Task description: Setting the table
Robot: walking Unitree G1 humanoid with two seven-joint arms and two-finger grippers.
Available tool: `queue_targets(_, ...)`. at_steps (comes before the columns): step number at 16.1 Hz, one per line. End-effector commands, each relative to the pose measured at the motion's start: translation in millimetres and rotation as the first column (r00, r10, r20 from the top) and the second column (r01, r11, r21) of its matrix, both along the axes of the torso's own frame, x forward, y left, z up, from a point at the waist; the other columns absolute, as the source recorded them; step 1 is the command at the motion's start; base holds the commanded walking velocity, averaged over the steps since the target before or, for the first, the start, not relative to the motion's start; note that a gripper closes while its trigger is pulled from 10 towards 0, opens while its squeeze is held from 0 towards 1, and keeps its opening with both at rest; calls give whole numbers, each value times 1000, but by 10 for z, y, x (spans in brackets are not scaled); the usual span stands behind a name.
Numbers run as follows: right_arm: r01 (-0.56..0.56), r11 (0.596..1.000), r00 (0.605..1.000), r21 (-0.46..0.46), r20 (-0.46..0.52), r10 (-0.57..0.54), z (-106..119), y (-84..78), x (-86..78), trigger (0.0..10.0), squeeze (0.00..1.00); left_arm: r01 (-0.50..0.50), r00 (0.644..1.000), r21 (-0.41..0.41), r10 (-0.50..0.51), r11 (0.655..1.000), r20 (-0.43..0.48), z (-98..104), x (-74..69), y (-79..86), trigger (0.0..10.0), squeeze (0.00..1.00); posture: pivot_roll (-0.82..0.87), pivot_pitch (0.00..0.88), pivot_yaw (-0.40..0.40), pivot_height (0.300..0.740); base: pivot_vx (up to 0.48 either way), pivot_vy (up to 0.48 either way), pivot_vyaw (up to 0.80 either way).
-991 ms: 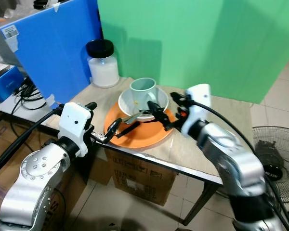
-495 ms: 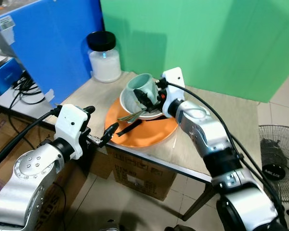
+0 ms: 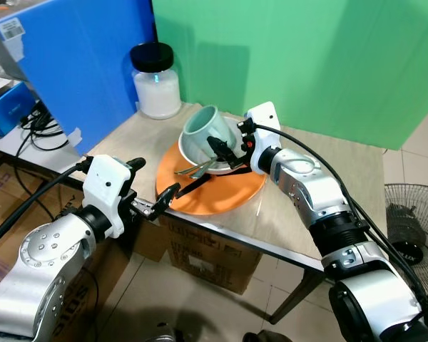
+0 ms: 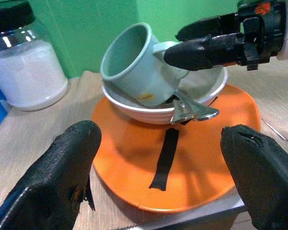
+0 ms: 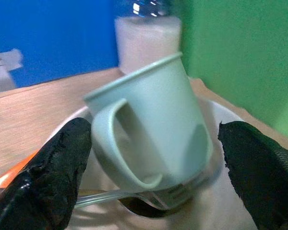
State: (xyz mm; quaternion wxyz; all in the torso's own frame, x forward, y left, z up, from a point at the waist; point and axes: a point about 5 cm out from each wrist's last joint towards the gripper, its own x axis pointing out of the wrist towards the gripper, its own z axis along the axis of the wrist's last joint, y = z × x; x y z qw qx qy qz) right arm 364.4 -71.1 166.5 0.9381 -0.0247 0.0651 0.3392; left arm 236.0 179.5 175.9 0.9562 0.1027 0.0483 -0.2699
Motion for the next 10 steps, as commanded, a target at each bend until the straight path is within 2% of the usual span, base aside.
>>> queue_targets(1,-52,999,997,-13,57,52,120,97,-9,4000,0,12,1000,7,-12,1000,5,25,-12,-6,10000,0,92,90,18,740,0,0,0)
queue_targets(3,-55,998,996,-32,69,57,129,158,-4,0,0,12,1000,8,-12,1000,6,27,-12,-5,10000,0,94,90,16,740,0,0,0)
queue_targets(7,-36,995,998,-90,43,40,53,136,15,0,0,10,1000,11,-10,1000,8,31,-16,2,10000,0,98,86,12,740,0,0,0)
queue_targets(10,-15,985,1000,-174,21,19,-15,93,32,0,0,14,1000,11,-14,1000,5,30,-19,-2,10000,0,98,84,13,740,0,0,0)
